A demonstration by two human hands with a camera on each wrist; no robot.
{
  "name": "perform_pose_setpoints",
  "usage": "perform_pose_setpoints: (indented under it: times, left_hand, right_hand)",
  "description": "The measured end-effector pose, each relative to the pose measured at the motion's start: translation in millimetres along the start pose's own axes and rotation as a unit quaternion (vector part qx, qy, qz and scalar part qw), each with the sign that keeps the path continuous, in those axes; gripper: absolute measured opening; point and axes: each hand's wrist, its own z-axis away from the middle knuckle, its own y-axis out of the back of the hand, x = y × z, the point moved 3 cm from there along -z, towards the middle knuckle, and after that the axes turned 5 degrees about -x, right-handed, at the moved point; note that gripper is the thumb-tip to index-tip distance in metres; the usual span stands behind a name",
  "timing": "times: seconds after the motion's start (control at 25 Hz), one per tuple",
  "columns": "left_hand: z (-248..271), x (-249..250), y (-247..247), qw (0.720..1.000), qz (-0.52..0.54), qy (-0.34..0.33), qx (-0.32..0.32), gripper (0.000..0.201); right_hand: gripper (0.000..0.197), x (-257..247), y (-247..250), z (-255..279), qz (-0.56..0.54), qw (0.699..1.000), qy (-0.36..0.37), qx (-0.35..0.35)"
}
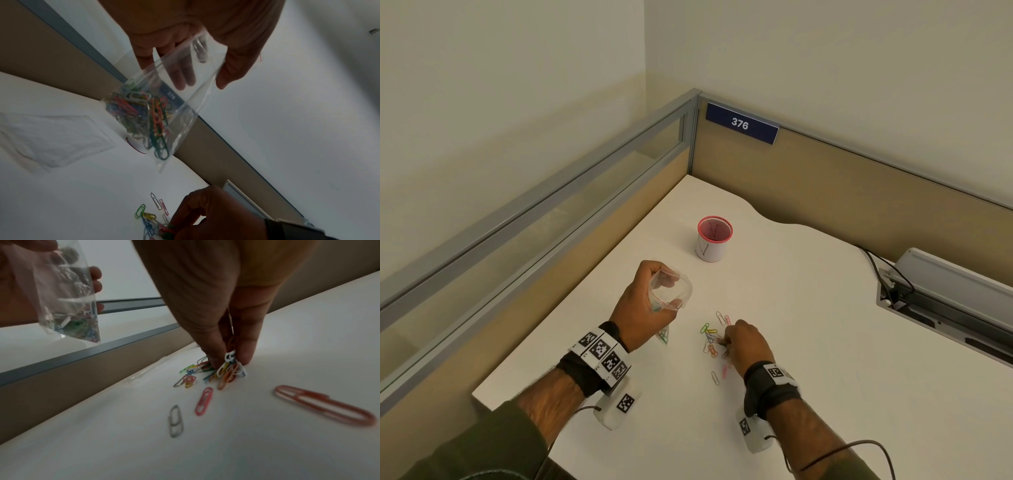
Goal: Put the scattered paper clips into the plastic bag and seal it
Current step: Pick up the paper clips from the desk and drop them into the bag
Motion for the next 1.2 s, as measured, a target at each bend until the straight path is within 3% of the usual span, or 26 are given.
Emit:
perform_pose_setpoints:
  times: [0.36, 0.52, 0.64, 0.76, 0.88, 1.08, 1.2]
  left_hand:
    - [-4, -4, -3, 1.000, -0.005, 0.006, -0.003, 0.054]
    - [-8, -4, -10, 1.000, -0.007, 0.005, -0.015, 0.055]
    - [-10, -4, -16, 1.000, -0.002, 0.002, -0.023, 0.054]
    - [-12, 0, -24, 0.999, -0.012, 0.005, -0.035, 0.055]
    - [-13, 6, -30, 0.999, -0.031, 0.011, -0.039, 0.056]
    - [-14, 11, -35, 0.998, -0.039, 0.016, -0.046, 0.057]
    - [-15, 12, -34, 0.998, -0.041, 0.018, -0.041, 0.057]
  right_hand:
    - [0.014, 19, 28, 7, -0.169, 0.983, -0.049, 0.054]
    - [0.010, 13, 74, 28, -0.332, 0.934, -0.044, 0.121]
    - [0.007, -9, 124, 45, -0.376, 0.911, 0.006, 0.171]
    - [0.007, -49, 163, 59, -0.349, 0.914, 0.099, 0.181]
    - [0.008, -86, 179, 64, -0.234, 0.941, 0.169, 0.178]
    - [0.018, -119, 171, 59, -0.009, 0.977, 0.193, 0.094]
    - [0.021, -123, 172, 64, -0.023, 0.976, 0.199, 0.088]
